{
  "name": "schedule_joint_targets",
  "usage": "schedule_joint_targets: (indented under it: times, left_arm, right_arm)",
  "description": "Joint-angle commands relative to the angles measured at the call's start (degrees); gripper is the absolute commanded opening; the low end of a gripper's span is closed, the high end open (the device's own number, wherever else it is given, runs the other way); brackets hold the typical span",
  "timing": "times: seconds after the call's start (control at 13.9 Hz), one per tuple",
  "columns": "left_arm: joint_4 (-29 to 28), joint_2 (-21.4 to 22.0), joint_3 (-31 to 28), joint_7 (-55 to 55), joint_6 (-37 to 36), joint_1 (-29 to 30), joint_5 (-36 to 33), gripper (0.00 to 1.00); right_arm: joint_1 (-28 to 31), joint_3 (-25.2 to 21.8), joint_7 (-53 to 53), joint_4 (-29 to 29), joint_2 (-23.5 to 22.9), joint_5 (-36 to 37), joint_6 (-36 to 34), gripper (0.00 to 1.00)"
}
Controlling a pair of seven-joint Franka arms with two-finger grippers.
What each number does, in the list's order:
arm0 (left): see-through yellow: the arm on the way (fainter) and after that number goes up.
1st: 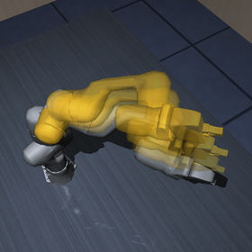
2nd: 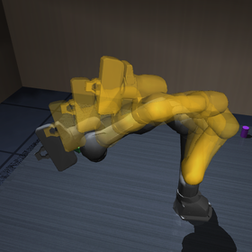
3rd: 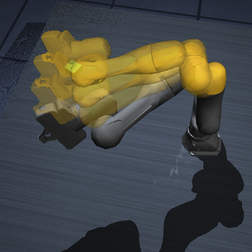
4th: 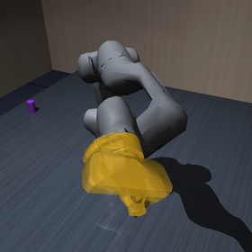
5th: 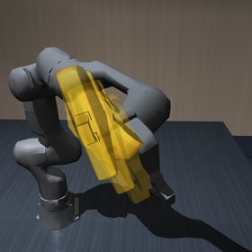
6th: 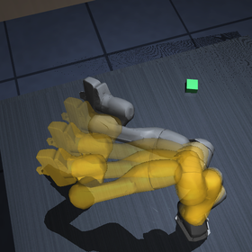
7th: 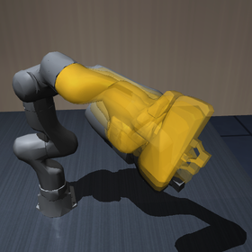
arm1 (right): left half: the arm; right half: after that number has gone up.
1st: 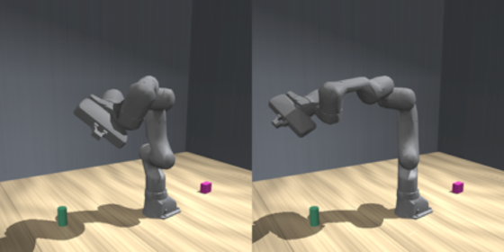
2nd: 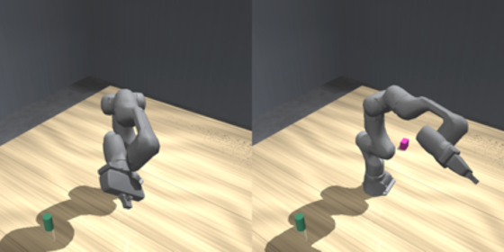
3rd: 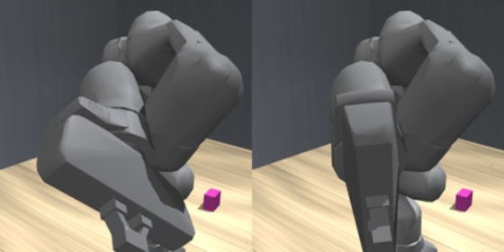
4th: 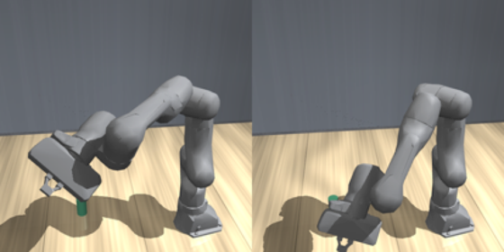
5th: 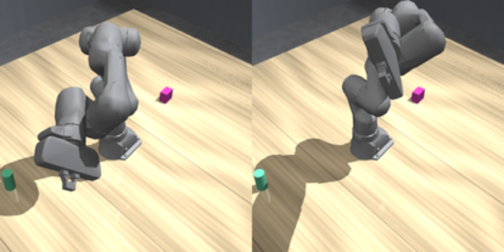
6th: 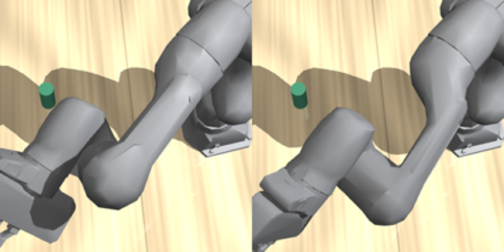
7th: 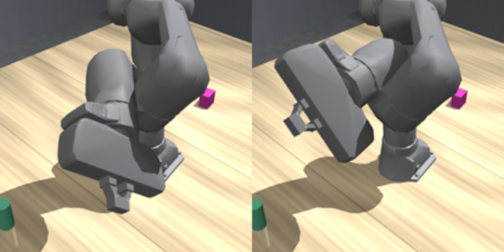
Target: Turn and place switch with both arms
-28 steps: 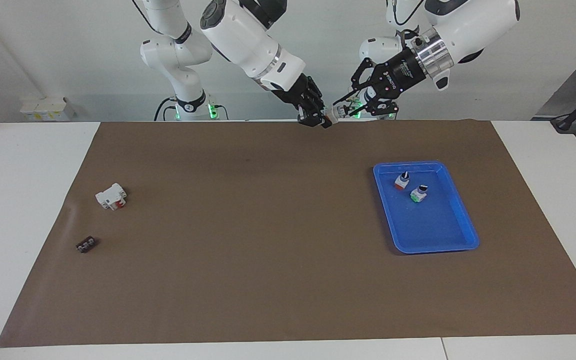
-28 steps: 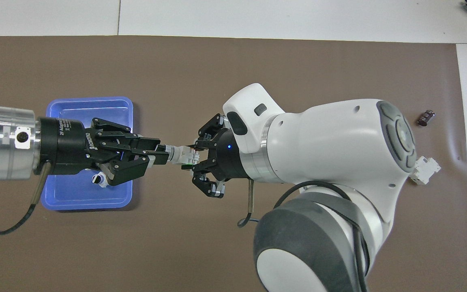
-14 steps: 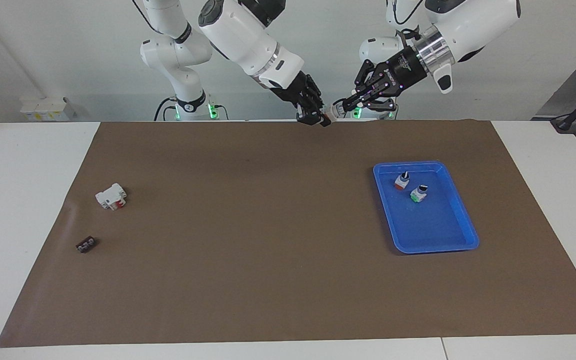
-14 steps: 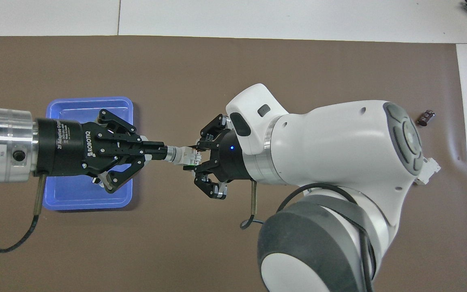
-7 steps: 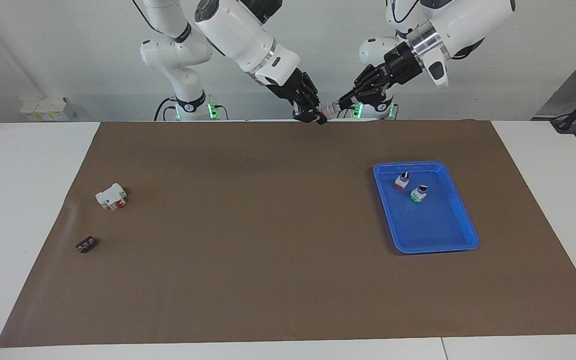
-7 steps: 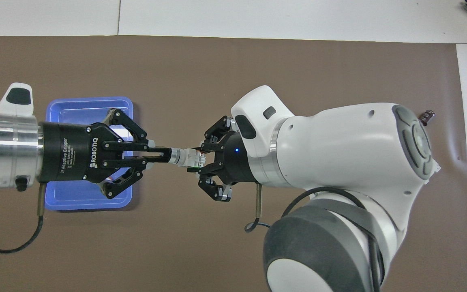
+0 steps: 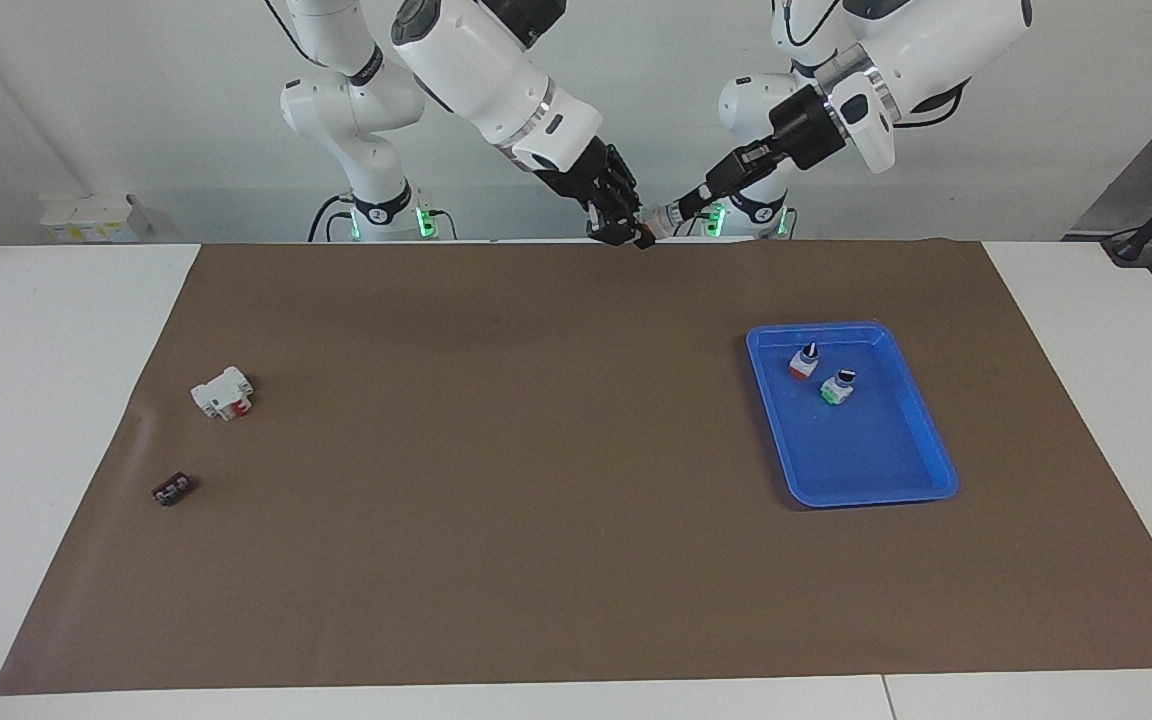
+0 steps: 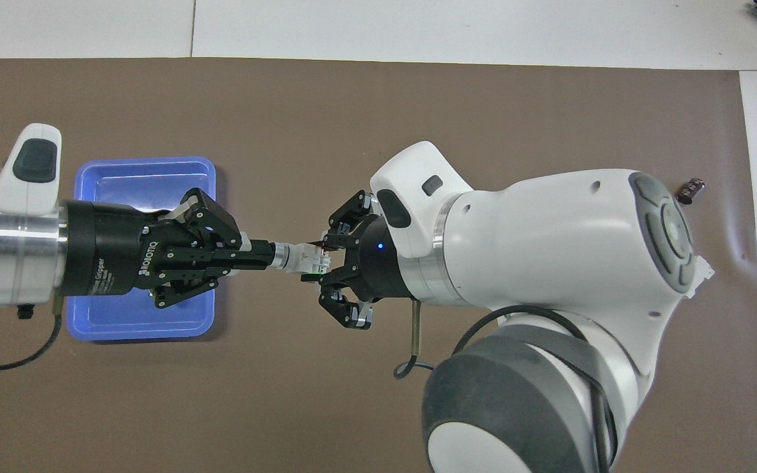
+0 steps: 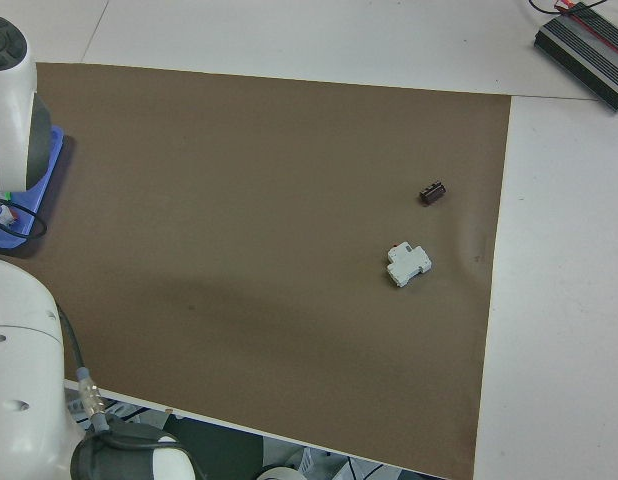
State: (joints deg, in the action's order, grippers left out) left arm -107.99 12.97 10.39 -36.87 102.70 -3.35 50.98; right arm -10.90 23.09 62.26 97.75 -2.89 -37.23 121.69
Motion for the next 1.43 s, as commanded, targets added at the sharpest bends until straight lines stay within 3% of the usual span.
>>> schedule_joint_targets:
  times: [0.0,0.29,0.5,0.86,0.93,1.36]
  left_arm:
    - [-1.61,2.33,0.51,10.38,-3.39,-0.17,1.22,0.0]
    - [-0.82,2.24,0.6,12.52,-3.91,-0.25,-0.45,0.0]
    - [-0.11,2.33,0.78,13.05,-4.96,-0.43,-5.62,0.0]
    - [0.41,2.5,0.43,14.28,-5.84,-0.08,-5.98,0.0]
    - [0.41,2.59,0.34,14.28,-6.11,0.18,-5.98,0.0]
    - [0.15,2.76,-0.37,15.69,-6.2,0.54,-8.77,0.0]
  right_arm:
    - [0.09,0.73,-1.79,-0.37,-0.98,-1.18,2.33,0.0]
    - [0.09,0.73,-1.79,-0.37,-0.89,-1.18,2.33,0.0]
    - [0.09,0.73,-1.79,-0.37,-0.98,-1.18,2.33,0.0]
    - [0.09,0.73,-3.8,-0.28,0.5,-1.09,2.07,0.0]
    - [0.09,0.64,-6.86,0.07,1.38,-0.14,1.8,0.99]
    - [3.24,-0.06,-7.24,1.03,2.1,0.22,0.14,1.0]
